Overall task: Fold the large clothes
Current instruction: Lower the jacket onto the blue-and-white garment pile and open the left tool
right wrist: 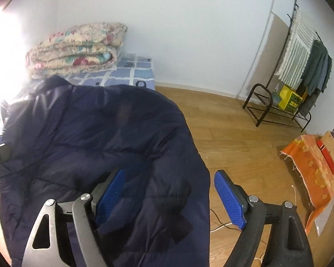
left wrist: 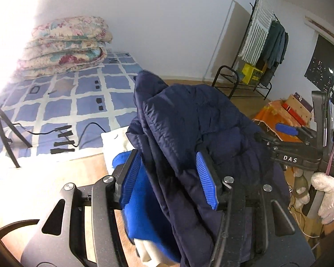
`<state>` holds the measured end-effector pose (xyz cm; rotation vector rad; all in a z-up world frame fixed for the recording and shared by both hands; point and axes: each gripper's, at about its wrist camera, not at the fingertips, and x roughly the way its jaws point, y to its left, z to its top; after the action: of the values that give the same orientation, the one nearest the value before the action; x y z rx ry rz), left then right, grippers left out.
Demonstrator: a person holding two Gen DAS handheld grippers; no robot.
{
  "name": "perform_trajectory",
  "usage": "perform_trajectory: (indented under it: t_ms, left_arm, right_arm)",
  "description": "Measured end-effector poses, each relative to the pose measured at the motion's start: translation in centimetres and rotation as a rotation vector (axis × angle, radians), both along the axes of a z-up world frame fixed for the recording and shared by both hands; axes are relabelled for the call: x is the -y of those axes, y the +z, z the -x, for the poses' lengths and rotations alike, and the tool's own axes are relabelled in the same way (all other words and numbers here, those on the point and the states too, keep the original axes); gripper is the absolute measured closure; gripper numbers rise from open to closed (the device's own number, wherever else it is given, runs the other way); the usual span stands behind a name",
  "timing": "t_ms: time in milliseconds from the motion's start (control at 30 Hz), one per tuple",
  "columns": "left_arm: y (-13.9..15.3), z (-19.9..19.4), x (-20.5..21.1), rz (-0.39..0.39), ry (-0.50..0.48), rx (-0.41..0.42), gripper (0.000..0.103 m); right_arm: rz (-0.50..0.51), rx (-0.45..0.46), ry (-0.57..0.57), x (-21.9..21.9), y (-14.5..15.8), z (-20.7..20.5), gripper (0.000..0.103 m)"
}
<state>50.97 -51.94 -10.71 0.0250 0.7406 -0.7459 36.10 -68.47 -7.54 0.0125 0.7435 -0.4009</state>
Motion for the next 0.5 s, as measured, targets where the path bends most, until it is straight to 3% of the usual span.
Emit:
perform_trajectory:
  t_ms: [267,500]
  left_arm:
    - [2.9,4.4,-3.7,0.015,-0.003,0.045,0.050]
    - [7.6,12.0,-8.3,0.011,-0.022,0.128,0.050]
  right_arm:
    - [-0.034,0.047,-0.012,-2.0,1.5,3.2,0.018]
    - [-0.050,0.107,0.011,-5.9,5.1,8.4,0.018]
